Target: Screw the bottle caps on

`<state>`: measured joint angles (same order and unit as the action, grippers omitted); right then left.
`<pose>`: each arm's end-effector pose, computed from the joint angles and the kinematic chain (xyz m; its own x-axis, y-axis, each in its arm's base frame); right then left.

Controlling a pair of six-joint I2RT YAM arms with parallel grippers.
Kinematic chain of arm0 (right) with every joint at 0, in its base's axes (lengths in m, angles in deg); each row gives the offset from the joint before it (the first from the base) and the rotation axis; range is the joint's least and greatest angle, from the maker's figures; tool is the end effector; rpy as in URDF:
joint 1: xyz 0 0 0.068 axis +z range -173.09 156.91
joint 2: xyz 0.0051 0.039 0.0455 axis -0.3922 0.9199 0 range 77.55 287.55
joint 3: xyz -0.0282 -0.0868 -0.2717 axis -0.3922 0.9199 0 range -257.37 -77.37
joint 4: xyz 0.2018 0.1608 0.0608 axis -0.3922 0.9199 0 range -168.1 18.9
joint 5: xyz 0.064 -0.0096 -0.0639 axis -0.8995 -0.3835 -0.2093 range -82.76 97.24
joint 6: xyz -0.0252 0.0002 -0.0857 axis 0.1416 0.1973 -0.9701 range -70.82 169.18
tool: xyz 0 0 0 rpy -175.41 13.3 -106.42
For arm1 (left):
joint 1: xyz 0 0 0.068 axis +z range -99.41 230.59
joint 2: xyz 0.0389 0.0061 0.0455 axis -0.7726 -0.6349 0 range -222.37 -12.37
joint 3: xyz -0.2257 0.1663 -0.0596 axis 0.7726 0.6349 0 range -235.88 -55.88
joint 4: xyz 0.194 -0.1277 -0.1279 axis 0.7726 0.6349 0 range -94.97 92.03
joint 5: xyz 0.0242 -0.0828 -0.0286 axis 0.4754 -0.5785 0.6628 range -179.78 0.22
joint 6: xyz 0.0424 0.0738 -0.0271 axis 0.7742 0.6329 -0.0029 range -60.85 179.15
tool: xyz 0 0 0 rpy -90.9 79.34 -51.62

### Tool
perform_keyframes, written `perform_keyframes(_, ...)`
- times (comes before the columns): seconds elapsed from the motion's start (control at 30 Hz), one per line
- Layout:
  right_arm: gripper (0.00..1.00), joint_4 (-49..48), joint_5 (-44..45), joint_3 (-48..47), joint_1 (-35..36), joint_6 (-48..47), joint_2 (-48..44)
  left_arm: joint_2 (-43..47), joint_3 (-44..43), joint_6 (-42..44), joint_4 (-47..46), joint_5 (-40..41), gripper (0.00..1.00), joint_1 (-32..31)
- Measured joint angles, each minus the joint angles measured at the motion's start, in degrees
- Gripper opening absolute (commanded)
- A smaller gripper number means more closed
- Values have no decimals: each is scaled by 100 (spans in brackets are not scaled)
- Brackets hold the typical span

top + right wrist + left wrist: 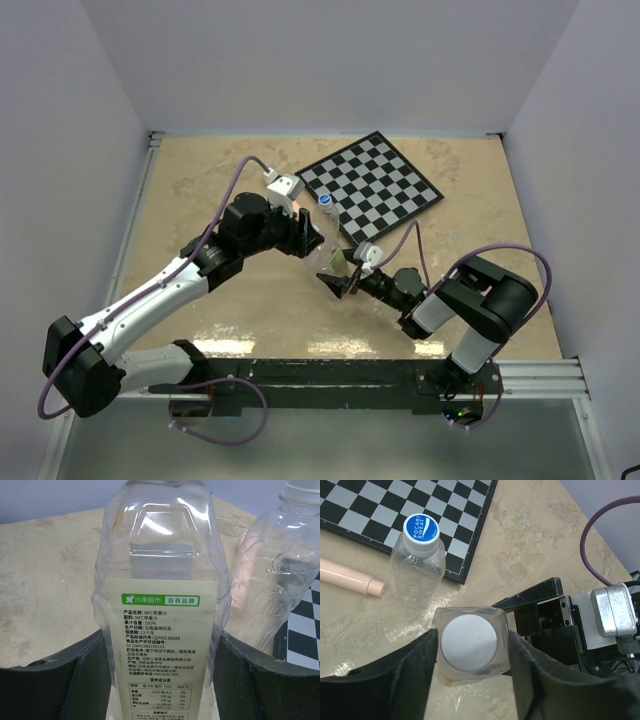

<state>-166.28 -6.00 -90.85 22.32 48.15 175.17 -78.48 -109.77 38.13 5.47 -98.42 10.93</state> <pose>0.1928 0.2215 0.1585 0.0649 0.0408 -0.9971 -0.8526 0.5215 -0.0342 0.2266 -0.2033 0.3149 -0.5415 -0.0116 -0.8406 0.5823 0.7161 -0.3850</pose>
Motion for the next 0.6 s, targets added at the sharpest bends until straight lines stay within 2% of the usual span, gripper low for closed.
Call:
perform_keyframes(0.07,0,0,0,0,4,-4,0,-79,0,-2,-48,4,28,0)
perform_keyframes(0.1,0,0,13,0,7,7,0,-111,-2,22,-70,4,12,0)
perform_keyframes(0.13,0,0,24,-2,7,24,0,-122,-2,42,-98,-13,3,2)
perform_keyframes(0.17,0,0,26,0,7,24,0,-122,-2,35,-96,-13,0,0)
perform_keyframes(0.23,5,0,24,4,7,24,0,-122,-7,61,-92,-7,0,0)
perform_keyframes(0.3,14,0,24,4,9,22,-2,-109,-24,70,-42,24,0,0)
perform_keyframes(0.4,38,2,20,2,39,48,-44,-55,-61,118,114,129,0,-22)
perform_keyframes(0.47,45,11,31,9,90,127,-98,-4,-107,151,295,221,0,-52)
perform_keyframes(0.53,61,59,68,52,140,219,-214,46,-151,175,474,302,0,-96)
perform_keyframes(0.6,69,271,116,122,188,326,-516,63,-199,216,595,352,0,-144)
